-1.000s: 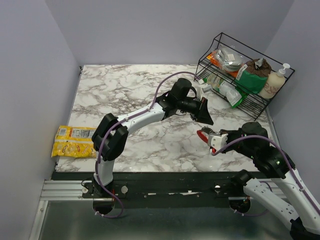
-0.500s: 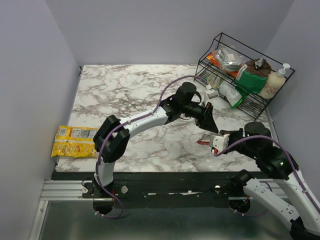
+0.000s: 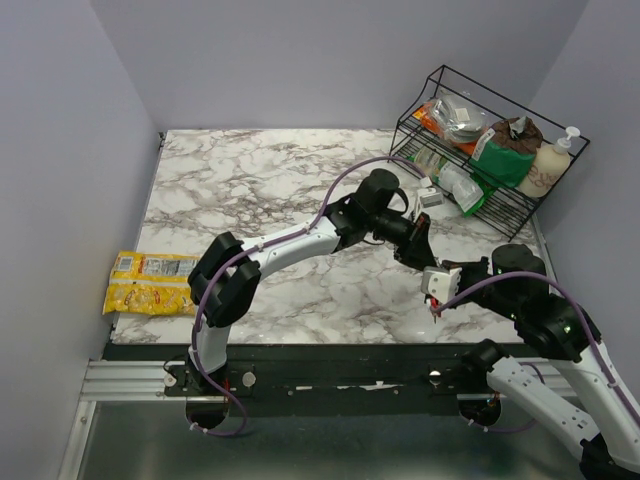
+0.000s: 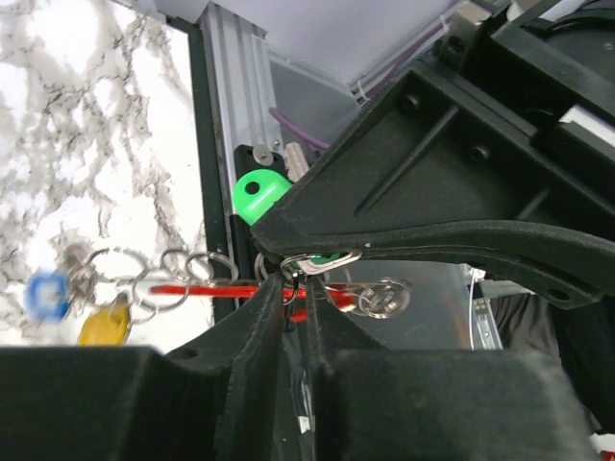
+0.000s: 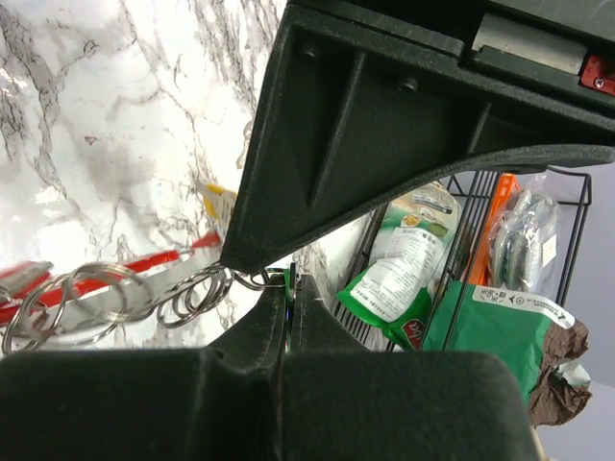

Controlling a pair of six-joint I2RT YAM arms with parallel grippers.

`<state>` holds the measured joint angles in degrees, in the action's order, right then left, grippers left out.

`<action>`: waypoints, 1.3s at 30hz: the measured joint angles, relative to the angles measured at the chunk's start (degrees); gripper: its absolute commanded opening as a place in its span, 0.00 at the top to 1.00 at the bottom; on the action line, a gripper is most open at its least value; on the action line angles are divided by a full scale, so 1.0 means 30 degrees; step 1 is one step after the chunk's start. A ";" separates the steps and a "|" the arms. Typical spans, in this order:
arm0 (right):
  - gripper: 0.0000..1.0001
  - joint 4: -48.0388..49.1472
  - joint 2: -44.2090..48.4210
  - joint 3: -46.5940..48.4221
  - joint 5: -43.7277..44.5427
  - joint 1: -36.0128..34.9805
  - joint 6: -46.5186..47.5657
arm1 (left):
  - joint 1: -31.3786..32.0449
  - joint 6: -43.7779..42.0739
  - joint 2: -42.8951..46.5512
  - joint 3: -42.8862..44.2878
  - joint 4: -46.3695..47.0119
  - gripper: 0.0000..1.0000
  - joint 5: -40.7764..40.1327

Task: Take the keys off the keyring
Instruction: Remove the key from the keyring.

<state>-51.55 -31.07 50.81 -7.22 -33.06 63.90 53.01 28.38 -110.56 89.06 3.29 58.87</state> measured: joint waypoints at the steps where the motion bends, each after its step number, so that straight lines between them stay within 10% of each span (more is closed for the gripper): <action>1: 0.99 0.0000 0.0000 0.0029 -0.0007 0.0007 -0.0029 | 0.0000 0.0087 0.0000 -0.0051 0.0197 0.84 0.0138; 14: 0.99 0.0306 -0.0007 0.0168 0.0153 0.0036 -0.0641 | -0.0022 0.2259 0.0058 -0.1180 0.3504 1.00 0.1537; 16: 0.99 0.0423 -0.0007 0.0168 0.0240 0.0044 -0.0736 | -0.0058 0.2703 0.0124 -0.1406 0.4240 0.84 0.1617; 25: 0.99 0.0998 -0.0015 0.0168 0.0648 0.0058 -0.0984 | -0.0138 0.4371 0.0182 -0.1792 0.6470 0.65 0.2113; 39: 0.99 0.0809 -0.0029 0.1100 0.0240 0.0182 -0.1851 | -0.0146 0.6229 0.0211 -0.2251 0.9027 0.84 0.2280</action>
<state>-49.12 -31.16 54.11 -6.50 -32.51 58.35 52.58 47.07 -109.93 82.30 30.37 65.71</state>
